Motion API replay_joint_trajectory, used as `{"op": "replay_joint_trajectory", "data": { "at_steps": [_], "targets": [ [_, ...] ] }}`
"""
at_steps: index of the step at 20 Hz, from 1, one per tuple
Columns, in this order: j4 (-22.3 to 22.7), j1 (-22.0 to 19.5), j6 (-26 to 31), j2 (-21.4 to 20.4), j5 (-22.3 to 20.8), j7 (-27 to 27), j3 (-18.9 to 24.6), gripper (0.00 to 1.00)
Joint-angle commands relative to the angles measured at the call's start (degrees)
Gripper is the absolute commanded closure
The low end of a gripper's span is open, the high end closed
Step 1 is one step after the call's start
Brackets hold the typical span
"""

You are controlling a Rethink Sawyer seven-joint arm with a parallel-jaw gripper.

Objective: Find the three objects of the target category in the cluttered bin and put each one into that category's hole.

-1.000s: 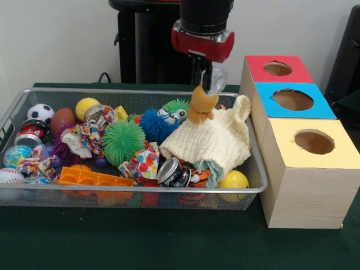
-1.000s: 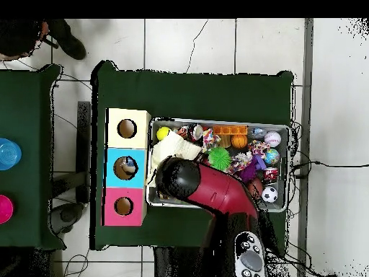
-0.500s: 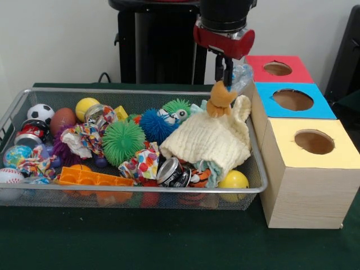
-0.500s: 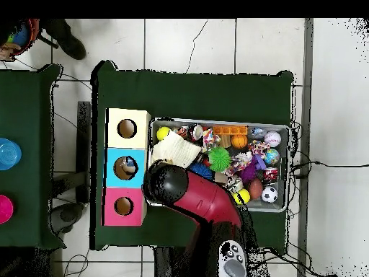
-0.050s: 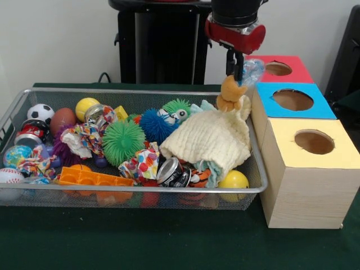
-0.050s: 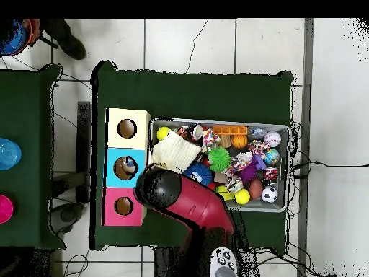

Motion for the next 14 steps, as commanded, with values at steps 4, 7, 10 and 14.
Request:
{"op": "replay_joint_trajectory", "data": {
  "at_steps": [4,7,10,14],
  "targets": [
    [3.7,-0.6,-0.9,1.0,6.9,17.2,0.9,1.00],
    [3.8,-0.4,-2.5,1.3,7.8,16.9,0.7,1.00],
    [3.9,-0.2,-3.3,1.6,9.1,17.3,0.5,1.00],
    [3.8,1.0,-4.0,1.8,10.2,18.2,-0.3,1.00]
  ]
}}
